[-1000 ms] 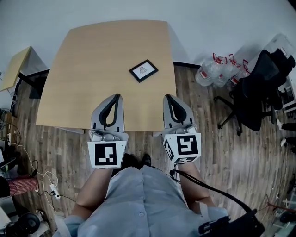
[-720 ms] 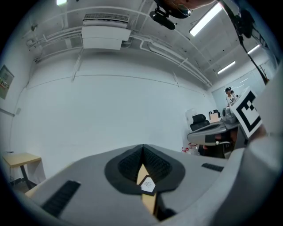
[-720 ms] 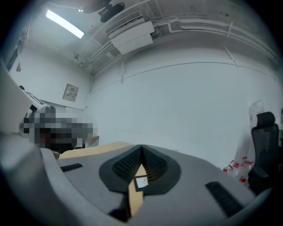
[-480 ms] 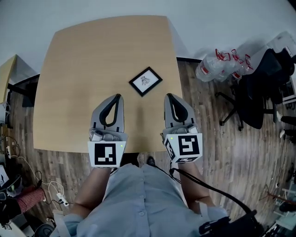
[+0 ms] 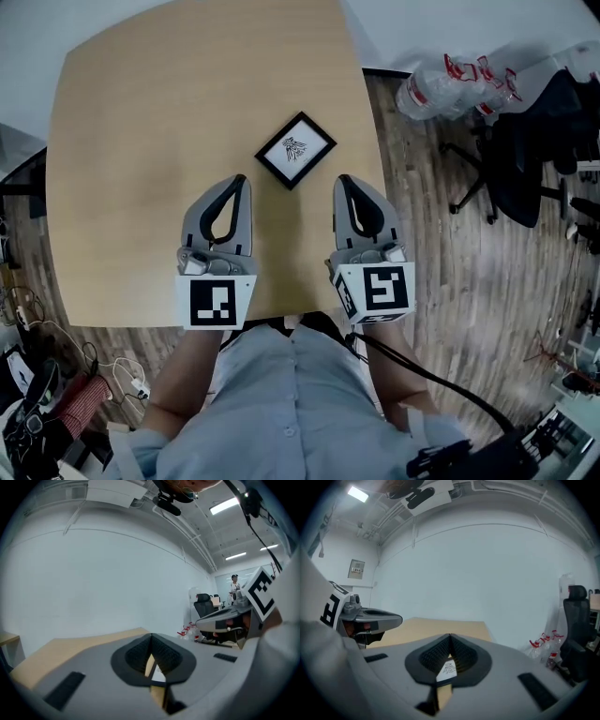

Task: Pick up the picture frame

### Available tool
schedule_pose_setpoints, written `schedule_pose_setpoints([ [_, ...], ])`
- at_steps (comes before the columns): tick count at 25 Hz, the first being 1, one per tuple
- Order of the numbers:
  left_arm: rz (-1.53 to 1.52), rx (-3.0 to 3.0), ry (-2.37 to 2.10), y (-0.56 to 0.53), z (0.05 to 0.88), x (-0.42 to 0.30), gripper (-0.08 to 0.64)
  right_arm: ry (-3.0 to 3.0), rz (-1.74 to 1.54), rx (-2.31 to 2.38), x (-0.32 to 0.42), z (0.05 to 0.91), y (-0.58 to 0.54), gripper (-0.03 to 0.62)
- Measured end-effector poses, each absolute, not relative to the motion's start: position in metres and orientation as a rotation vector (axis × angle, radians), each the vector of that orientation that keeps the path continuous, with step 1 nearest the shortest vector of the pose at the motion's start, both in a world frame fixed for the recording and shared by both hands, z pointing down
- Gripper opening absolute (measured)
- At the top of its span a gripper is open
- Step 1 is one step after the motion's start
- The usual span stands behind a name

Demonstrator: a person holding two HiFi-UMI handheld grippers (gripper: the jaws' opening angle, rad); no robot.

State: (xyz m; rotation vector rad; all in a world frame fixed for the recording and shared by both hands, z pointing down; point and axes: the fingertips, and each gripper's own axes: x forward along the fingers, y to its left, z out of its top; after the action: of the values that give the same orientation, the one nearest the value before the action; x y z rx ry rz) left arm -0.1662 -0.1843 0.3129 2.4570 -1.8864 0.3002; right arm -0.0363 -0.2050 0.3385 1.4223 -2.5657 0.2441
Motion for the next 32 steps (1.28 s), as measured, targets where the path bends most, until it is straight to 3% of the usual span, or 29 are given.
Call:
schedule_pose_setpoints([
  [14, 0.425, 2.391, -1.685, -0.235, 0.39, -0.171, 0.002, -2.421, 0.467, 1.401, -0.059, 0.421, -0.239, 0.0],
  [32, 0.655, 2.362, -1.494, -0.259, 0.481, -0.189, 0.0, -2.359, 0.511, 1.351, -0.058, 0.445, -0.245, 0.0],
])
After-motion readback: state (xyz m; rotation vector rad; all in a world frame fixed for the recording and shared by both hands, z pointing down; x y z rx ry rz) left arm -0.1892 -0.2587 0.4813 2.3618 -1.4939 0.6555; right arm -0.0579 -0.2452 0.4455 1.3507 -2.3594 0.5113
